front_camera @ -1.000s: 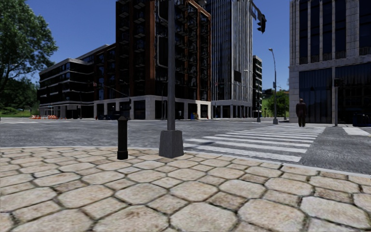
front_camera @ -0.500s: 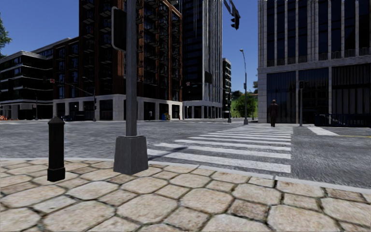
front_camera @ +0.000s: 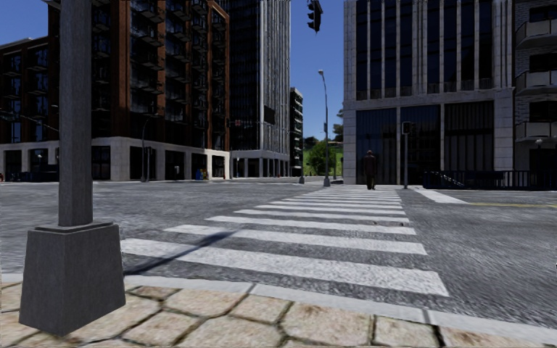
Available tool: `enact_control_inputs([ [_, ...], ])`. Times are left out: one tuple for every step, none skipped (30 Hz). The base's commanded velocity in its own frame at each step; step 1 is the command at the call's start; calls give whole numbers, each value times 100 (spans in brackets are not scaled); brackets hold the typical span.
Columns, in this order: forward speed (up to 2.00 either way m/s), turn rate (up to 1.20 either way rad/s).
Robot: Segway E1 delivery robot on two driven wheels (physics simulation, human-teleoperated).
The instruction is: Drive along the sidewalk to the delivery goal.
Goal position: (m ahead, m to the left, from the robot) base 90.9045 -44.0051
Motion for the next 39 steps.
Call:
enact_control_inputs([
  [200,-54],
  [200,-54],
  [200,-54],
  [200,-54],
  [200,-54],
  [200,-54],
  [199,-55],
  [188,-55],
  [180,-55],
  [180,-55],
  [177,-55],
  [177,-55],
  [176,-55],
  [176,-55],
  [176,-55],
  [176,-55],
  [171,-55],
  [165,-44],
  [159,-20],
  [147,0],
  [147,0],
  [142,0],
  [140,0],
  [140,0],
  [140,0],
  [140,0],
  [140,0],
  [140,0],
  [139,0],
  [139,0],
  [139,0],
  [139,0],
  [139,0],
  [139,0],
  [139,0],
  [139,0],
  [139,0],
  [139,0],
  [139,0],
])
